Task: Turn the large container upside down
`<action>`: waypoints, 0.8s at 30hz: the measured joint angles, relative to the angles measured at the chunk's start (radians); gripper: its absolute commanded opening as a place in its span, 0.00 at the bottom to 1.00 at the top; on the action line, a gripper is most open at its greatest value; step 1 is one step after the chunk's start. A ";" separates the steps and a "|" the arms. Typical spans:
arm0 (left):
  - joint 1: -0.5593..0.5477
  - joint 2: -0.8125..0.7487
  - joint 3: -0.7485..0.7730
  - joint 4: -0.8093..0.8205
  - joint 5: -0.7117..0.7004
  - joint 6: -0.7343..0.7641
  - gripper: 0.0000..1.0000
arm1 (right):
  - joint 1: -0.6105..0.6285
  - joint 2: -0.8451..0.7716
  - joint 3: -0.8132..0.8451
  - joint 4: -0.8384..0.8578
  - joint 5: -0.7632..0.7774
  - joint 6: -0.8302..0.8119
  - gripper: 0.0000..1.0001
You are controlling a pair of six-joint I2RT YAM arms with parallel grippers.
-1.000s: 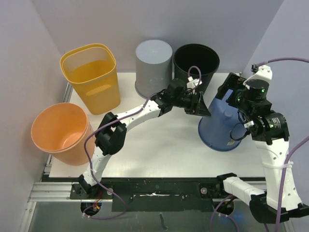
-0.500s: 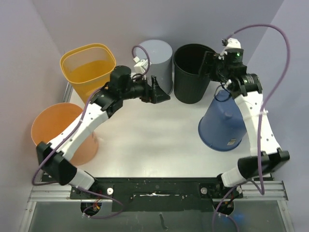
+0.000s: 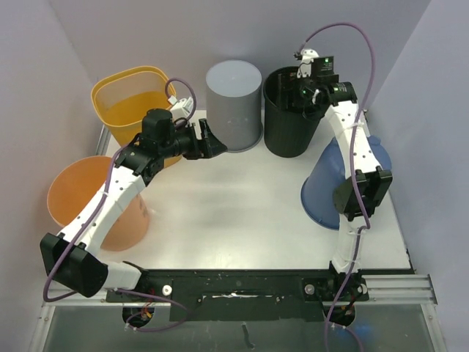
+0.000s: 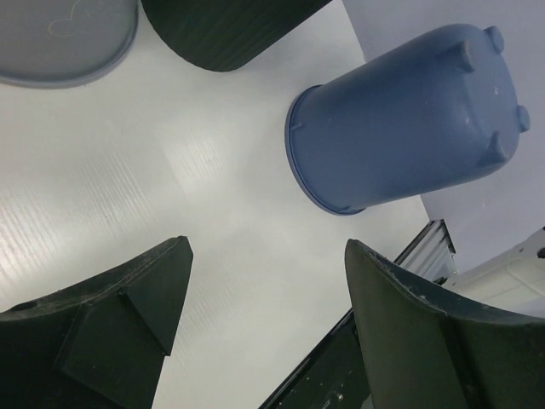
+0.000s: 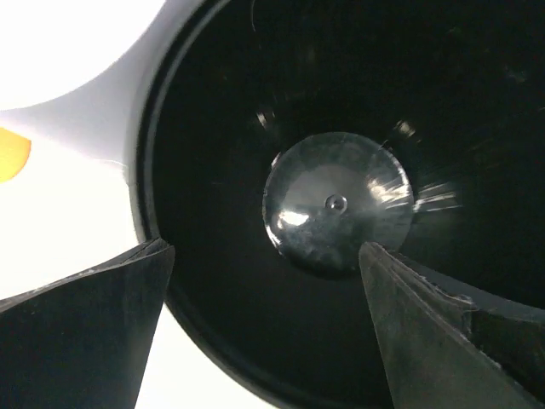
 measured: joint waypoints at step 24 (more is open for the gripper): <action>0.019 -0.001 -0.022 -0.005 0.006 0.003 0.73 | 0.093 -0.098 -0.212 -0.032 -0.052 -0.031 0.98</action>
